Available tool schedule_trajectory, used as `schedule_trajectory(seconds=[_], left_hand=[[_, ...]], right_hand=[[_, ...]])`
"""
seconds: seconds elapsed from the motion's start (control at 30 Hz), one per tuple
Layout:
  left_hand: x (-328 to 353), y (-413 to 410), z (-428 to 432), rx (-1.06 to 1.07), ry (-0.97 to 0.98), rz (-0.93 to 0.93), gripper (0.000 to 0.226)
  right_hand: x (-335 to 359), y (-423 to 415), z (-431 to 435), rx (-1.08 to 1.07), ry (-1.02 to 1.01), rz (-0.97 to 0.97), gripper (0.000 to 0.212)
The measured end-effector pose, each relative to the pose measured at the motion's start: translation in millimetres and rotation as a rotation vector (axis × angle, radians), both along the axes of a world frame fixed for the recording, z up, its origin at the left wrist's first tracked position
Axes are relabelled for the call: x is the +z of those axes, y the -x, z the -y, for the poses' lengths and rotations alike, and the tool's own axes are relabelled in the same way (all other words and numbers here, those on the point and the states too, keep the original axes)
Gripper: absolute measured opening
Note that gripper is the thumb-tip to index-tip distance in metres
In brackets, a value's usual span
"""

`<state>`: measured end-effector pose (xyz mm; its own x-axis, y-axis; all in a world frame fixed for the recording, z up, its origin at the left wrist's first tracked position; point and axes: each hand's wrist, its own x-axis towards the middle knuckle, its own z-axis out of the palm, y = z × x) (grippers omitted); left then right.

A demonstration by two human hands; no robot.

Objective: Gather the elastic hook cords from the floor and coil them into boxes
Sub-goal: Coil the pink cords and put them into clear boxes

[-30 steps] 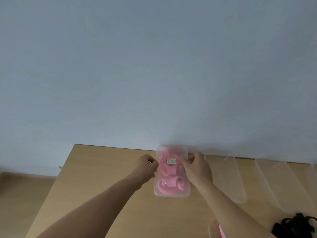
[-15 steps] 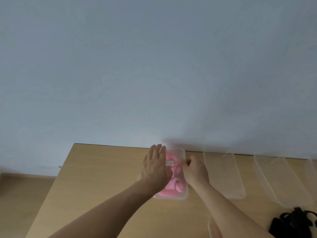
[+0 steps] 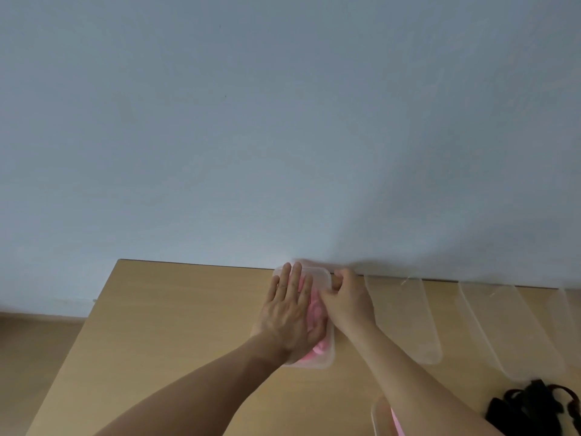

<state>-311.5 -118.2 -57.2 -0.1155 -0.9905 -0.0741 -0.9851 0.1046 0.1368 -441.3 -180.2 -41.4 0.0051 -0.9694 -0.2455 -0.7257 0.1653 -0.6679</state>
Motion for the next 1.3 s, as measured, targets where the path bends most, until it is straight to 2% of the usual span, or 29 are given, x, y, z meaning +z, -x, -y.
schedule_trajectory(seconds=[0.1, 0.2, 0.27, 0.47, 0.73, 0.87, 1.03, 1.17, 1.3], left_hand=[[-1, 0, 0, -0.013, 0.001, 0.026, 0.079], [-4, 0, 0, 0.007, 0.000, 0.020, 0.080], [-5, 0, 0, 0.006, -0.006, 0.025, 0.080], [-5, -2, 1, 0.008, -0.021, 0.039, 0.078], [-5, -3, 4, 0.019, -0.022, 0.035, 0.079], [-4, -4, 5, 0.027, -0.021, 0.014, 0.067], [-3, -3, 5, 0.028, -0.005, -0.007, 0.066], [-1, -3, 4, 0.026, -0.011, 0.005, 0.066], [0, 0, 4, 0.015, 0.001, 0.007, 0.066]], right_hand=[[4, -8, 16, 0.034, 0.108, -0.017, 0.015], [-5, -9, 26, -0.081, 0.044, 0.037, 0.036], [-12, -9, 29, -0.164, -0.034, 0.099, 0.039], [-9, -16, 26, -0.233, -0.082, 0.210, 0.036], [-15, 2, -47, -0.308, -0.143, 0.286, 0.033], [-7, 2, -47, -0.260, -0.142, 0.247, 0.033], [-16, 16, -86, -0.273, -0.204, 0.368, 0.028], [-9, 15, -83, -0.277, -0.197, 0.341, 0.031], [-4, 23, -94, -0.293, -0.291, 0.584, 0.015]])
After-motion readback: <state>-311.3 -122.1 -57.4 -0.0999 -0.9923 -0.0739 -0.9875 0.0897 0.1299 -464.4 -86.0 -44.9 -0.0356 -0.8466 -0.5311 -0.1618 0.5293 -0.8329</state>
